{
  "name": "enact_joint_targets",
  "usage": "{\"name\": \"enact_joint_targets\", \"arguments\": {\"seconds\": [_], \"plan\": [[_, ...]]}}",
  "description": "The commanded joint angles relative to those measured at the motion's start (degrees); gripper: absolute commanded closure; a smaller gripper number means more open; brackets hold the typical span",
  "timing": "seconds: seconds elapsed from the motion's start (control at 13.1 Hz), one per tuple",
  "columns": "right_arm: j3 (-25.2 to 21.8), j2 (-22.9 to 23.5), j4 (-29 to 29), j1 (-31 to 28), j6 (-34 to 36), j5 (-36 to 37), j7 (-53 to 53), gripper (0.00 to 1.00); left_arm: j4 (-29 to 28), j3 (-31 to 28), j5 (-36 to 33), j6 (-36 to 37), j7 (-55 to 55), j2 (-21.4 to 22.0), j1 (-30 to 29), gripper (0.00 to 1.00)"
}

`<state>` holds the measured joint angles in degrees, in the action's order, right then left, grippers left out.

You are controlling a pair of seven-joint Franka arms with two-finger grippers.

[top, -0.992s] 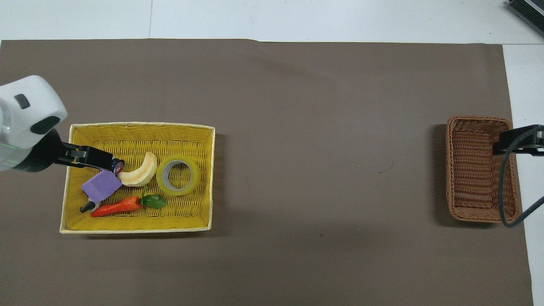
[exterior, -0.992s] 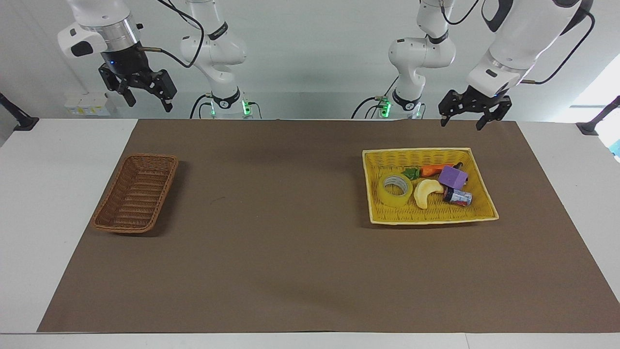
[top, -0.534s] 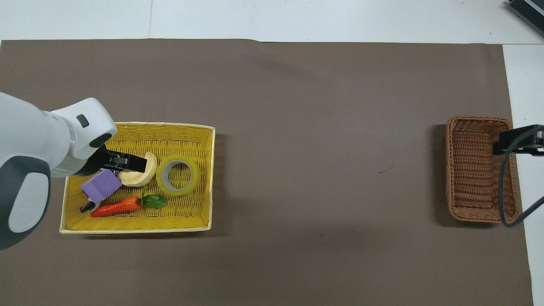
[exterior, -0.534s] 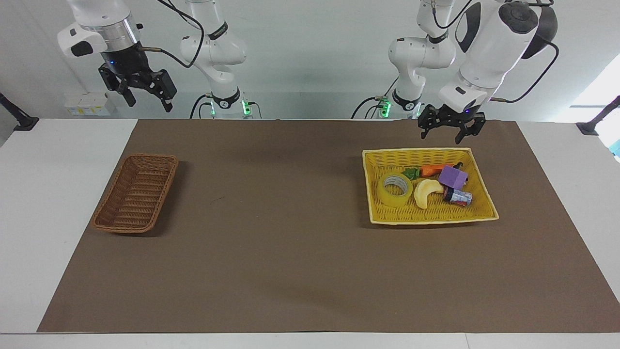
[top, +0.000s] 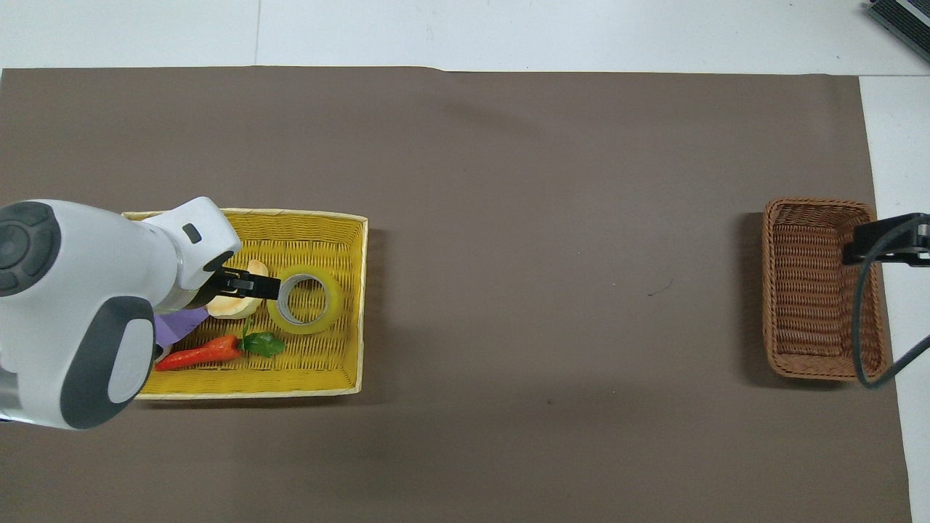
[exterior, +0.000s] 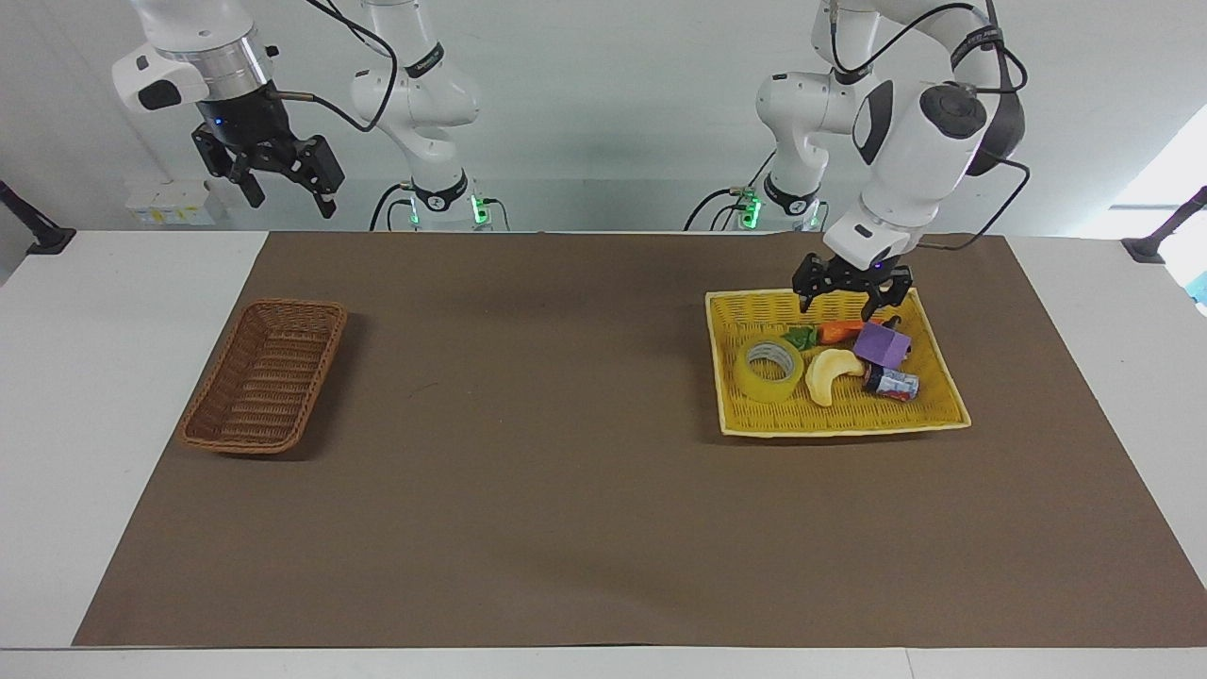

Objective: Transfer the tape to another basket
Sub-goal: 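Reach the left gripper down into the yellow tray onto the tape roll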

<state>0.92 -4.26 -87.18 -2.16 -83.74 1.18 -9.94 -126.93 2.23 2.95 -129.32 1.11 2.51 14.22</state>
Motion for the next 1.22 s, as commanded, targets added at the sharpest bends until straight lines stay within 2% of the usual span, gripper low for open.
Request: {"name": "enact_joint_targets", "arguments": {"seconds": [0.0,0.08,0.23,0.31,0.53,0.69,0.76,0.84,0.92,0.99,1.14], "plan": [[0.58,0.57,1.14,-0.92,1.12,-0.74,-0.43,0.0,-5.07,-0.82,0.47,-10.83,0.65,-3.02,1.6,0.0],[0.58,0.57,1.14,-0.92,1.12,-0.74,-0.43,0.0,-5.96,-0.82,0.47,-13.39,0.56,-4.43,1.69,0.01],[0.58,0.57,1.14,-0.92,1.12,-0.74,-0.43,0.0,-7.27,-0.82,0.47,-16.22,0.65,-5.58,2.12,0.23],[0.58,0.57,1.14,-1.01,1.12,-0.74,-0.43,0.0,-7.63,-0.82,0.47,-16.23,0.56,-5.41,2.13,0.27],[0.58,0.57,1.14,-0.92,1.12,-0.74,-0.43,0.0,-7.81,-0.82,0.47,-16.23,0.38,-5.58,1.51,0.28],[0.58,0.57,1.14,-1.01,1.12,-0.74,-0.43,0.0,-8.51,-0.91,0.47,-20.68,0.3,-8.9,2.13,0.28],[0.58,0.57,1.14,-0.92,1.12,-0.74,-0.43,0.0,-9.3,-0.91,0.47,-24.11,0.21,-11.27,2.82,0.32],[0.58,0.57,1.14,-0.92,1.12,-0.74,-0.43,0.0,-9.74,-1.0,0.47,-27.01,-0.05,-13.3,3.53,0.52],[0.58,0.57,1.14,-0.92,1.12,-0.82,-0.43,0.0,-9.13,-1.0,0.39,-26.95,0.12,-13.06,3.36,0.91],[0.58,0.57,1.14,-1.01,1.21,-0.74,-0.43,0.0,-8.61,-1.09,0.39,-26.08,-0.05,-12.01,2.92,1.0],[0.58,0.57,1.14,-0.92,1.12,-0.74,-0.43,0.0,-5.28,-1.26,0.39,-18.91,-0.14,-9.37,2.13,1.0]]}}
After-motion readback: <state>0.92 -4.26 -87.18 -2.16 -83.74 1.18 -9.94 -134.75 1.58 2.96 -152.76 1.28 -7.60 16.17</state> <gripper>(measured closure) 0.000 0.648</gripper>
